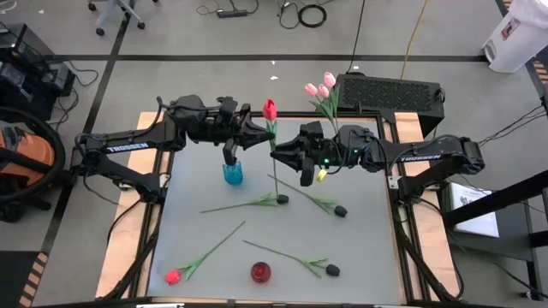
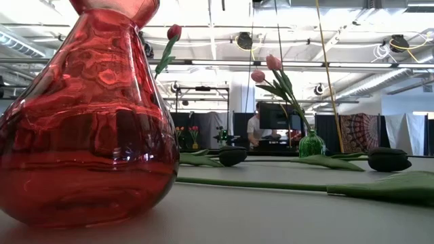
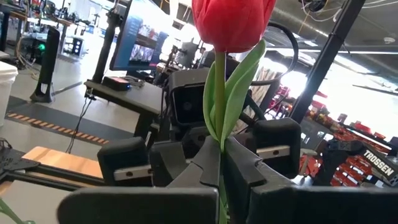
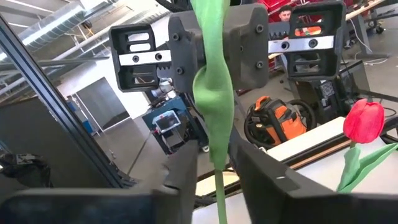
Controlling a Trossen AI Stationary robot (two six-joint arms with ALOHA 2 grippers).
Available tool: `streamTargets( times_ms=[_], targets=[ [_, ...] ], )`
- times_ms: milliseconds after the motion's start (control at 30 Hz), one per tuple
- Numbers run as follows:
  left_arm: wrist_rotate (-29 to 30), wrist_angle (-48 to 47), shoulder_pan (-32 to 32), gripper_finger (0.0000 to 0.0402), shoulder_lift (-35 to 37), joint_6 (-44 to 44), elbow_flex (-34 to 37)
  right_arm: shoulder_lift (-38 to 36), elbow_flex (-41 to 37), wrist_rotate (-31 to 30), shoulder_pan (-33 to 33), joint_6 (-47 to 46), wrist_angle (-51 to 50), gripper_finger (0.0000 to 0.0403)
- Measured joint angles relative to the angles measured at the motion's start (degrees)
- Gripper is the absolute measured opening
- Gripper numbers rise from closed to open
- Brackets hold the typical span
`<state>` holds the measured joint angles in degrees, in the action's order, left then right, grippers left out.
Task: Sort flowers into vase by color
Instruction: Put the top red flower into the blue vase
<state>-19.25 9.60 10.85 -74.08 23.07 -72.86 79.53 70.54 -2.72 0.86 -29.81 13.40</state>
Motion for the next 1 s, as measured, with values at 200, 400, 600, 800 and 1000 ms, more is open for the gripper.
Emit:
streamTargets(
  times_ms=[200,400,600,800,1000],
  targets=[
    [0.58,-5.76,0.28,0.0003,2.64,-2.40,0.02,-1.20,0.00,0.03,0.00,0.34,-0.07,0.0156],
    [3.11,-13.69,2.12,0.0002,8.78,-6.10,0.01,-3.37,0.02,0.00,0.00,2.30,-0.07,0.0171],
    [3.48,-22.31,5.18,0.0002,16.58,-8.56,0.02,-4.82,0.02,-0.01,0.00,4.80,-0.45,0.0169],
    [6.26,-33.61,7.38,0.0002,25.14,-13.41,-0.01,-5.16,0.02,-0.26,-0.02,5.25,-0.58,0.0169],
    [12.20,-41.94,8.68,0.0002,32.05,-17.03,0.00,-5.21,0.02,-0.84,-0.40,5.87,-1.14,0.0169]
  ],
)
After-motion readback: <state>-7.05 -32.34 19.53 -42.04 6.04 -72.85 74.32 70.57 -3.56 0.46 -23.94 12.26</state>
